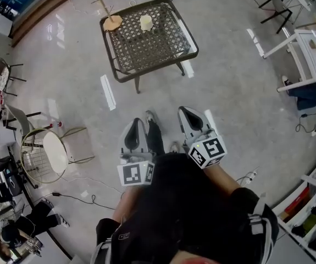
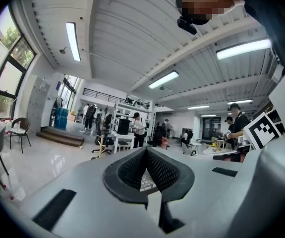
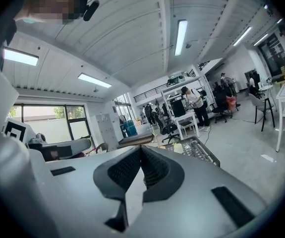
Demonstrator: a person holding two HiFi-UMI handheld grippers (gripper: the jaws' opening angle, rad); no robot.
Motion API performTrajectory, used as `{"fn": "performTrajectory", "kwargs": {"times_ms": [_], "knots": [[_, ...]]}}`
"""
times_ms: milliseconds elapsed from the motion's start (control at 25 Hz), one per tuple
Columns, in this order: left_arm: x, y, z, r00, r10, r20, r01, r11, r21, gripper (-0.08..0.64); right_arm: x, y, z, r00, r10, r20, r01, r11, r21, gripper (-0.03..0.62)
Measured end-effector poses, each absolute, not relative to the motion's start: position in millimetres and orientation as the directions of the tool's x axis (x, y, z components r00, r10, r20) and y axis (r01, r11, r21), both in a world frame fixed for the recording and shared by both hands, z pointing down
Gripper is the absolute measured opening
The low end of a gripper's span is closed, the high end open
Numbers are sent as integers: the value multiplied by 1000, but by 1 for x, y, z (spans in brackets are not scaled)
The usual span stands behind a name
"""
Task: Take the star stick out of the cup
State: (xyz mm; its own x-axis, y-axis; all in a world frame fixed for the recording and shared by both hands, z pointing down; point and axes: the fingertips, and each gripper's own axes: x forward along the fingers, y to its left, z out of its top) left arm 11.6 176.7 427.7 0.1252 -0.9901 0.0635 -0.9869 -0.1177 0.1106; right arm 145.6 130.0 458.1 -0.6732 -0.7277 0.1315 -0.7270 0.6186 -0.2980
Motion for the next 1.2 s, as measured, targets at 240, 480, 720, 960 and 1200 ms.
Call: {"fn": "performTrajectory", "kwargs": {"times_ms": [240,480,720,960,1200], "knots": [[-21,96,411,169,-985,23,-980,-166,112,17,111,60,447,-646,-751,137,-755,603,-256,11],[-69,34,408,197,-980,23,-973,-193,123,17,61,-6,442,-622,-767,157,-781,593,-195,11],[-102,-10,407,215,-976,19,-971,-212,110,17,25,-54,450,-610,-769,192,-792,591,-153,9],[-119,-32,417,214,-976,52,-969,-205,134,17,4,-92,472,-614,-739,278,-777,627,-49,11],[-131,-82,421,202,-977,72,-972,-190,139,17,-6,-159,496,-593,-720,360,-756,652,58,12]]}}
